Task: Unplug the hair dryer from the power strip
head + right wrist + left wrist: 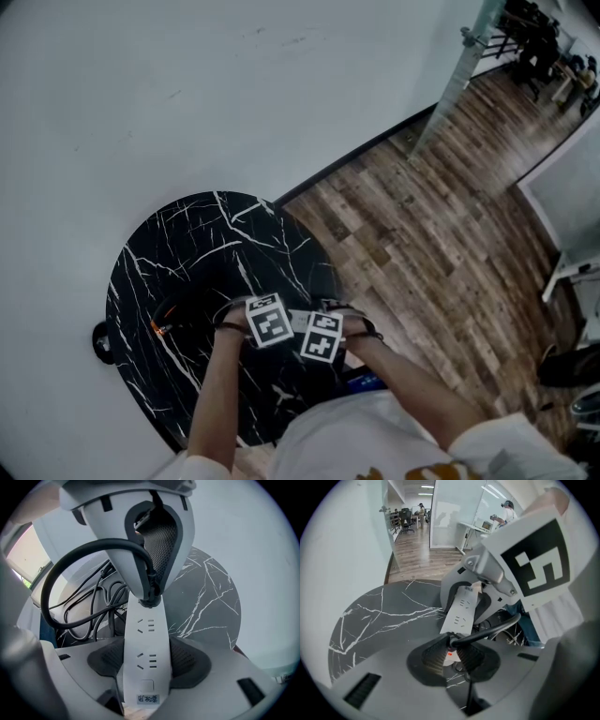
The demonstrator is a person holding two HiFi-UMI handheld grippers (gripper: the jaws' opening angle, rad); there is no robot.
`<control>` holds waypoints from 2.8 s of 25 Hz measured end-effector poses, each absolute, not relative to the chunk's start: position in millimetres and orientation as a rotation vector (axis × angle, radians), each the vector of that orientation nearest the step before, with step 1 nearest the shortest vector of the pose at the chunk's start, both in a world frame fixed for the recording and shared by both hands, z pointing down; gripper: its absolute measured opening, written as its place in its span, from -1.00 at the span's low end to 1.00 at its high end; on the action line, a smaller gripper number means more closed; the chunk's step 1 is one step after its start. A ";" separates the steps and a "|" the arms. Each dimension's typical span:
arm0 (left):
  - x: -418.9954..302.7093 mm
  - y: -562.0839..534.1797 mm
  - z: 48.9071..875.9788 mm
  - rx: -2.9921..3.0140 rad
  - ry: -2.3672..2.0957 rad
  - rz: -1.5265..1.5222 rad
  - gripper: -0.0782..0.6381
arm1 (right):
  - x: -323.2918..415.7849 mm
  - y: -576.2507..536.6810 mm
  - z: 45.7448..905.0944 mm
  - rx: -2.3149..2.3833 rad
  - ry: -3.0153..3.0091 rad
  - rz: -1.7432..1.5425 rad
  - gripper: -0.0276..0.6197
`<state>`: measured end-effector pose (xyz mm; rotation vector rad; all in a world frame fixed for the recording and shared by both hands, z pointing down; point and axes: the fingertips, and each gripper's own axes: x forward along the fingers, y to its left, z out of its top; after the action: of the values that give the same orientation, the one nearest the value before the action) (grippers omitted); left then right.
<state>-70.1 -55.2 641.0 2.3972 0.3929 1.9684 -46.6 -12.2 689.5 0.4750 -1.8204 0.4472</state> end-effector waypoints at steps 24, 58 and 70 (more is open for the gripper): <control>-76.4 -46.7 642.8 2.343 0.382 1.974 -0.64 | -48.1 -12.3 689.2 0.464 -1.793 0.455 -0.09; -66.8 -52.8 630.7 2.398 0.392 1.893 -0.63 | -46.9 -13.6 688.5 0.471 -1.785 0.459 -0.09; -80.3 -44.3 642.3 2.415 0.222 1.988 -0.63 | -47.9 -12.9 689.3 0.462 -1.780 0.454 -0.09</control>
<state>-80.3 -44.3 642.3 2.4148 0.2220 1.9877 -47.9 -12.9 689.3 0.4624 -1.7795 0.4537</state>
